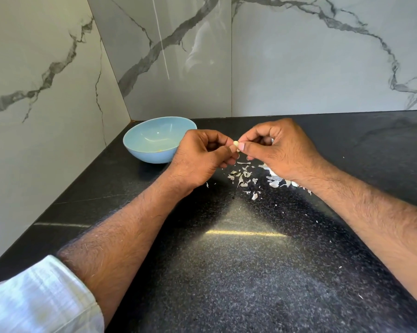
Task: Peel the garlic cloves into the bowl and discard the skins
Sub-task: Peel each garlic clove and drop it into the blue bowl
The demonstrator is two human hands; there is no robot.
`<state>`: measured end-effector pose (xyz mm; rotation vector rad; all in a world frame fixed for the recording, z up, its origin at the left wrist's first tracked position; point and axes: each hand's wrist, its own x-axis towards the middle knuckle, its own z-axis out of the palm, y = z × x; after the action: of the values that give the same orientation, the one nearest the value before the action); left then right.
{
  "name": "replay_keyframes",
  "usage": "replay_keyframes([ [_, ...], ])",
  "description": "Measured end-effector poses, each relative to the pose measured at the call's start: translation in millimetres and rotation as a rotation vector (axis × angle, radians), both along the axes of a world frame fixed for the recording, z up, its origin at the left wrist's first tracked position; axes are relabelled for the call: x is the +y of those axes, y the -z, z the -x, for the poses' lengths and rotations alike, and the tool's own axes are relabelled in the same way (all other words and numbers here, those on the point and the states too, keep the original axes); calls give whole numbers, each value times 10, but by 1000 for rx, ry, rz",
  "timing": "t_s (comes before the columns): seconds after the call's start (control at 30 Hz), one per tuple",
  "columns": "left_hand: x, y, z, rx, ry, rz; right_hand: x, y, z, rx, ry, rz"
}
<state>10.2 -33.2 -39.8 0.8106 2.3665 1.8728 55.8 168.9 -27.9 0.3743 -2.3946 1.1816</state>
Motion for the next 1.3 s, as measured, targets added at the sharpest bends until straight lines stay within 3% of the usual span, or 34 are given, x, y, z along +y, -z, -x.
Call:
replay_keyframes([
  [0.33, -18, -11, -2, 210, -38, 171, 34, 24, 55, -161, -58, 124],
  [0.9, -5, -26, -21, 149, -14, 113, 82, 16, 73, -397, -172, 388],
  [1.17, 21, -4, -11, 152, -95, 140, 35, 54, 77, -344, -125, 392],
  [1.3, 33, 3, -12, 176, -131, 159, -6, 75, 77, -209, -101, 250],
])
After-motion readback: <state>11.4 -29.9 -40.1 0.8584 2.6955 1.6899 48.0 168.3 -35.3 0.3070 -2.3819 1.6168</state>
